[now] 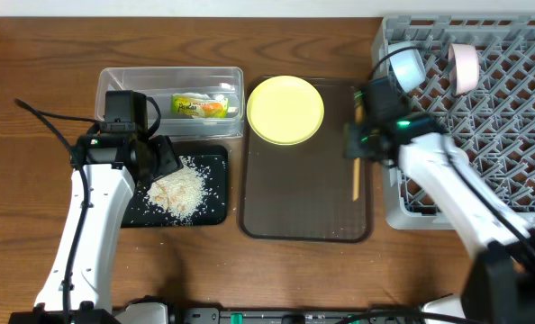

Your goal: Sort waste into correct bins and load items into the dishwasher rack

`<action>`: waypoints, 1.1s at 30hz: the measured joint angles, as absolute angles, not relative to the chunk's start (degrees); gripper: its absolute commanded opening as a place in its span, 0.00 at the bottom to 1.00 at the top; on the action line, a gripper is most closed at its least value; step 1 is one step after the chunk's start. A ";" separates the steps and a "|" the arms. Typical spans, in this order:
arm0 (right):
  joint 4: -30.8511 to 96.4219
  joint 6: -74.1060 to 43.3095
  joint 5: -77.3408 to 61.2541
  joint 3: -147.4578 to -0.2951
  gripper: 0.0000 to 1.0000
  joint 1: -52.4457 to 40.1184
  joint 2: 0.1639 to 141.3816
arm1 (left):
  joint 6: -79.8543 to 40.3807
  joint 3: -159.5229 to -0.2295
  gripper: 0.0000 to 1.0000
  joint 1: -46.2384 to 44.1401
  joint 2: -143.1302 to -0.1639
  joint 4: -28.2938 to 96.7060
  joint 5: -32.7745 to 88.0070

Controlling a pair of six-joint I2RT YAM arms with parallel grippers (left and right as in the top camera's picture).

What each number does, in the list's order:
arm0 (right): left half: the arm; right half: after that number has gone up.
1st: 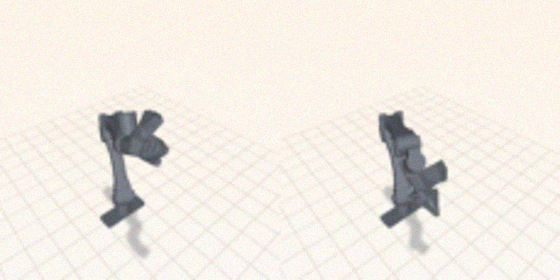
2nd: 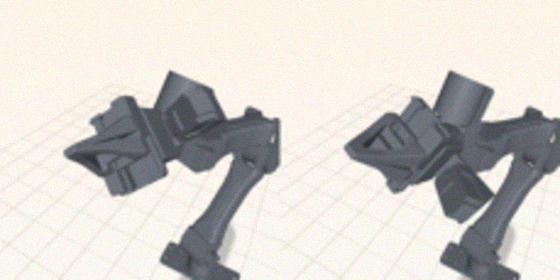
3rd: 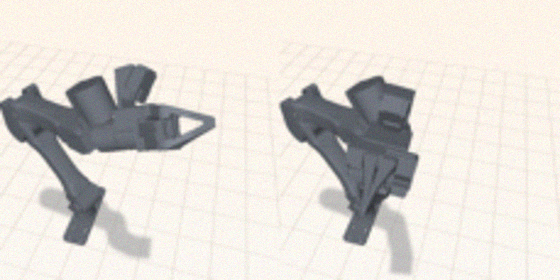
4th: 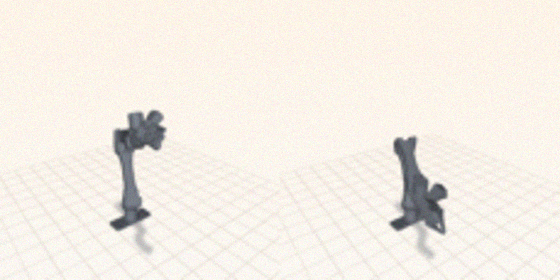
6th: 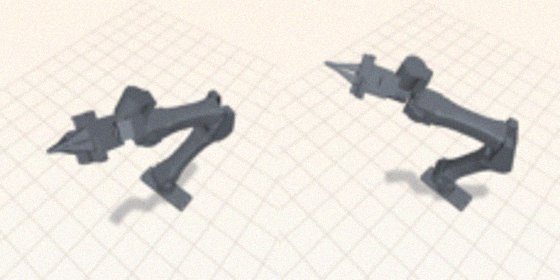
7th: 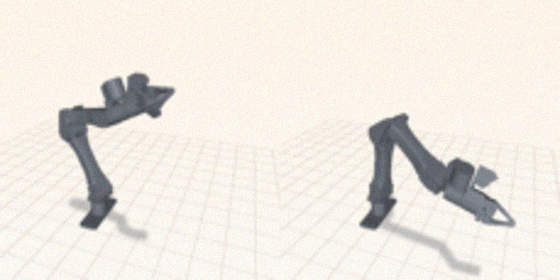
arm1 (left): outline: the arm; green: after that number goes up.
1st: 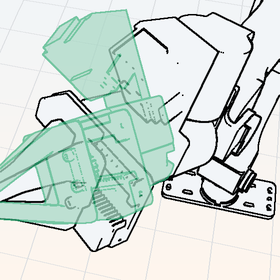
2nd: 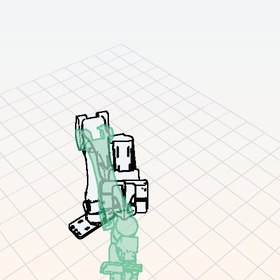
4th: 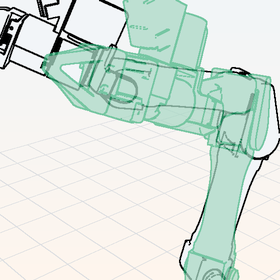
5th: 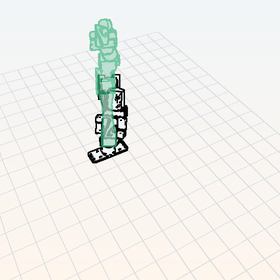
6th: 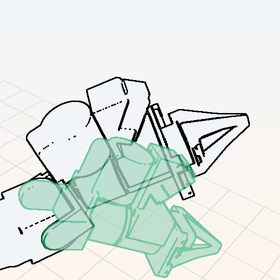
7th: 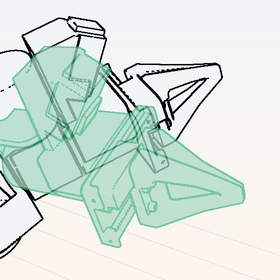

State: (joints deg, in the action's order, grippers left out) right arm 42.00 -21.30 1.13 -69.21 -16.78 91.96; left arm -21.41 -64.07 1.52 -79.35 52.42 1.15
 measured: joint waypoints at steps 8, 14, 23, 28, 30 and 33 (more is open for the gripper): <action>42.00 -10.48 1.10 -69.73 0.01 -7.44 88.88 | -21.43 -64.07 0.68 1.50 -79.35 52.42 1.15; 41.82 -5.52 -1.85 -69.73 0.01 -4.84 90.52 | -21.43 -64.07 0.68 1.50 -79.35 52.42 1.15; 40.86 -0.73 -1.50 -69.76 0.01 -4.38 93.80 | -21.43 -64.07 0.68 1.50 -79.35 52.42 1.15; 41.06 -0.23 -1.48 -70.26 0.01 -4.08 93.80 | -21.43 -64.07 0.68 1.50 -79.35 52.42 1.15; 40.95 -0.14 -1.67 -70.57 0.01 -4.08 93.80 | -21.43 -64.07 0.68 1.50 -79.35 52.42 1.15; 40.88 -0.10 -2.96 -70.67 0.01 -4.05 93.80 | -21.43 -64.10 0.68 1.50 -79.35 52.45 1.13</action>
State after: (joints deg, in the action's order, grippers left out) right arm 40.88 -0.10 -2.96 -70.67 -4.05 93.80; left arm -21.43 -64.10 1.50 -79.35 52.45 1.13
